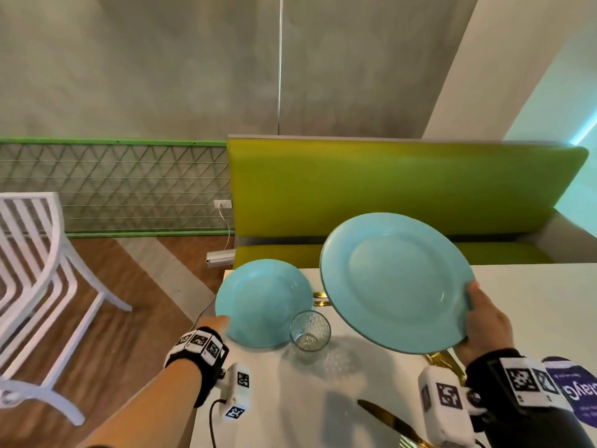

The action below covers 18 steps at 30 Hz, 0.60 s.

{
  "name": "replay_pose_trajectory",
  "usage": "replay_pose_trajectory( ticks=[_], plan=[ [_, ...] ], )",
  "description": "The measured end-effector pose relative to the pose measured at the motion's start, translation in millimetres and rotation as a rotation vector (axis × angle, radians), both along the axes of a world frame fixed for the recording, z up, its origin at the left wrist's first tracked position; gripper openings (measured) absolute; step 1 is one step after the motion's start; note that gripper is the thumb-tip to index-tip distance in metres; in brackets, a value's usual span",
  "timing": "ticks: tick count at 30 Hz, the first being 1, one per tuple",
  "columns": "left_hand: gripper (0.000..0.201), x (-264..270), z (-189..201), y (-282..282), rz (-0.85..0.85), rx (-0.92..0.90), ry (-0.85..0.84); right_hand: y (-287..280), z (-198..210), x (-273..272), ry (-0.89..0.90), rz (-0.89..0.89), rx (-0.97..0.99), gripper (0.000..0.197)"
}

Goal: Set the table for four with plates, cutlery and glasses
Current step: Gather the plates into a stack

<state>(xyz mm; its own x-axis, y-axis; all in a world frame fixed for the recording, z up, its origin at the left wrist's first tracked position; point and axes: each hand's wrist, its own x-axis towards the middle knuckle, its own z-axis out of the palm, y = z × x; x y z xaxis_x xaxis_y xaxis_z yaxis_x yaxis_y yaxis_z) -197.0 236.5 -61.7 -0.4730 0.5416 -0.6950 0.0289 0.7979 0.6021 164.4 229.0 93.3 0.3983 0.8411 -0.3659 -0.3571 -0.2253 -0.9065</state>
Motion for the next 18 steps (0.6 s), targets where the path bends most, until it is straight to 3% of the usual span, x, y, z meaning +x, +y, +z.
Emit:
replay_pose_trajectory(
  ticks=[3, 11, 15, 18],
  plan=[
    [0.039, 3, -17, 5, 0.064, 0.008, -0.027, 0, -7, 8, -0.007, -0.021, -0.032, 0.023],
    [0.042, 6, -13, 15, 0.309, 0.154, -0.142, -3, -15, 16, -0.003, -0.062, -0.107, 0.022],
    [0.044, -8, 13, 20, 0.383, 0.334, -0.12, -3, -14, 11, 0.023, -0.042, -0.113, 0.024],
    [0.04, -14, 54, 17, 0.438, 0.503, -0.076, -1, -9, -1, 0.043, -0.022, -0.089, 0.021]
  ],
)
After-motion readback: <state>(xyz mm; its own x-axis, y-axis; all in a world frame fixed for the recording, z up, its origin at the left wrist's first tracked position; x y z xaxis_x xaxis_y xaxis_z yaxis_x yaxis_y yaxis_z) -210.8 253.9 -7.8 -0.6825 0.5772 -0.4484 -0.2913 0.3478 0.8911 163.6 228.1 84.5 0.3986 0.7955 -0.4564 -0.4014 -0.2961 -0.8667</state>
